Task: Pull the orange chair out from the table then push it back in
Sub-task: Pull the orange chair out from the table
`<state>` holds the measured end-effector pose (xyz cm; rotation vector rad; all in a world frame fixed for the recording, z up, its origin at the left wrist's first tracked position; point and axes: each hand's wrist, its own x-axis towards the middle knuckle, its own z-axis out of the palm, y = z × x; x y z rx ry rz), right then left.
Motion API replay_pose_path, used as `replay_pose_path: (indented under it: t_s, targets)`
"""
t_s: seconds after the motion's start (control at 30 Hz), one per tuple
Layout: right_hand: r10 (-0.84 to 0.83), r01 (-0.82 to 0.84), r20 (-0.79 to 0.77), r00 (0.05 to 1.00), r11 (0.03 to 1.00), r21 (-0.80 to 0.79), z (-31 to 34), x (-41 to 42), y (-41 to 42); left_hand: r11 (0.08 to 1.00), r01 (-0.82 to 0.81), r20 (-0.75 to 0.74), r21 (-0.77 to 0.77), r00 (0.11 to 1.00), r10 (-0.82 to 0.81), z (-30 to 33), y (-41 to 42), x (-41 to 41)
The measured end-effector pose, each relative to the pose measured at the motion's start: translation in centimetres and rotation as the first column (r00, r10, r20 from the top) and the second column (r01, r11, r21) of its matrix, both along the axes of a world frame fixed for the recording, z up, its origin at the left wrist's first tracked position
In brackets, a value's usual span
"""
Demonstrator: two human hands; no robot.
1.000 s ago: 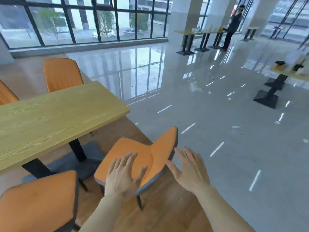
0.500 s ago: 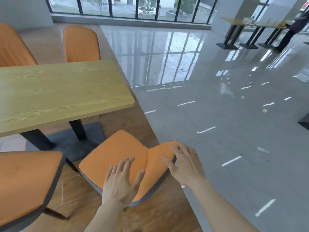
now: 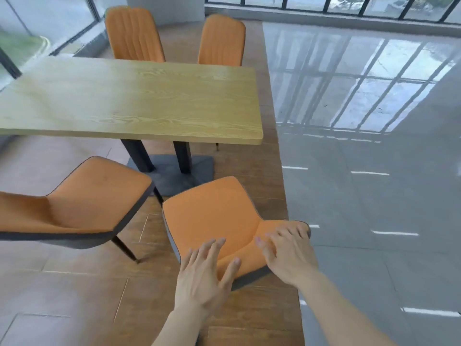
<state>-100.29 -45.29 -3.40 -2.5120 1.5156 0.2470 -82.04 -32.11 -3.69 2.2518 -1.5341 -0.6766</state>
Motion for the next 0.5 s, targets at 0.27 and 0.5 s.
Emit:
replay_pose_path:
  t_s: [0.27,0.5]
  targets:
    - [0.005,0.034,0.155,0.988,0.968,-0.248,-3.0,0.0,-0.1,0.994,-0.109,0.015,-0.014,0.994,0.109,-3.0,-1.3,-2.1]
    - [-0.004,0.067,0.201,0.98,0.95,-0.306,-3.6,3.2,-2.7,0.992,-0.098,0.05,-0.082,0.994,0.102,-3.0,-4.6,1.4]
